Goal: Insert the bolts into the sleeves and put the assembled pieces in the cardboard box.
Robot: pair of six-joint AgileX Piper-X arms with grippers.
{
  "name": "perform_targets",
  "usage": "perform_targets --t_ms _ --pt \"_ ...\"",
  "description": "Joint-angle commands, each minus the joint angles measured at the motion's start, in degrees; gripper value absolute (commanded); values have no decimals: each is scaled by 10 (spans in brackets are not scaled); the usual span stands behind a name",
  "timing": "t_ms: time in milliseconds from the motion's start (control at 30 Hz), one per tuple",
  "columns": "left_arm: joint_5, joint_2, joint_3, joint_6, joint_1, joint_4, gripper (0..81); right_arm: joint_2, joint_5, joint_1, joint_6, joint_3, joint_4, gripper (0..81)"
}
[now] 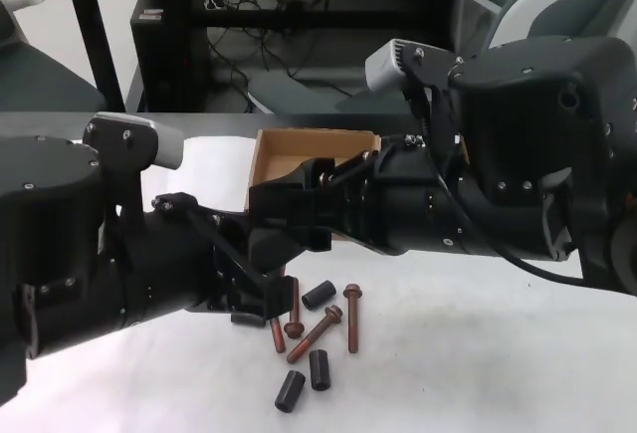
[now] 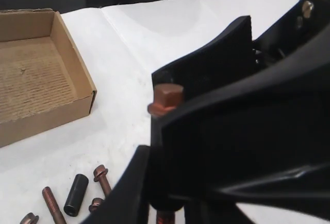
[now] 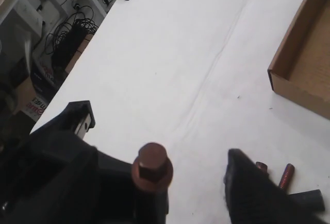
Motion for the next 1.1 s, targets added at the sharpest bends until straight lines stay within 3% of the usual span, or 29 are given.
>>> perform_targets --t_ms 0,233,467,833,1067 --pt "-7 -6 -9 15 1 -33 17 -5 -12 -1 -13 1 19 700" --pt "-27 -4 -9 73 2 37 17 -54 -13 -43 0 2 59 700" --pt "-27 58 -64 113 21 84 17 -103 -17 -70 -56 2 200 700" --pt "-20 324 -359 167 51 298 17 -110 15 -70 -154 2 407 659" --pt "-22 489 -573 197 60 411 17 -110 37 -70 -209 6 443 659"
